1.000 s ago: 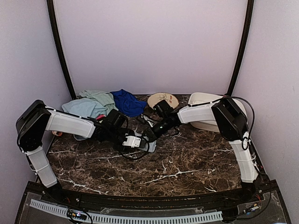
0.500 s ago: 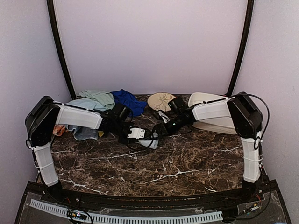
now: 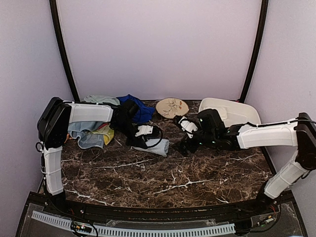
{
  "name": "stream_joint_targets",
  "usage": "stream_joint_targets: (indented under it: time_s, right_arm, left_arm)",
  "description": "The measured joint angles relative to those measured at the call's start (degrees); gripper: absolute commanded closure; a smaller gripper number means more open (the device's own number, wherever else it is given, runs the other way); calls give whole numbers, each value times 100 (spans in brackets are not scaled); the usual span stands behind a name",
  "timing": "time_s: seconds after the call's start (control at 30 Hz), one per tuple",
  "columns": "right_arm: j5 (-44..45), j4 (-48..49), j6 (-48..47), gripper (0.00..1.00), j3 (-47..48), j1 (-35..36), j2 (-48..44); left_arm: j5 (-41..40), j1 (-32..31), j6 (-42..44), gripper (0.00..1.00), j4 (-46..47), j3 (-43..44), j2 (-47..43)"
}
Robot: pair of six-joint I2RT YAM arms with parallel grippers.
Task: Roll the towels
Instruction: Roll the towel at the center of the board, then pick up the towel from the center of the board.
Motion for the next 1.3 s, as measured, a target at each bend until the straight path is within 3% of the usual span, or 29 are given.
stream_joint_targets:
  time_s: [0.17, 0.33, 0.6, 0.77, 1.3]
  right_arm:
    - [813, 81, -890, 0, 35, 1110, -11]
    - [1137, -46, -1370, 2, 494, 1829, 562]
    - [1207, -354, -1585, 5, 1062, 1886, 1471]
    - [1200, -297, -1561, 5, 1069, 1897, 1567]
    - [1202, 553, -1060, 9, 219, 1917, 1580]
  left_arm:
    - [531, -52, -7, 75, -728, 181, 83]
    - [975, -197, -76, 73, -1307, 199, 120]
    - [1480, -151, -238, 67, -1882, 315, 299]
    - [1777, -96, -334, 64, -2055, 315, 361]
    - [2498, 118, -739, 59, -2081, 59, 407]
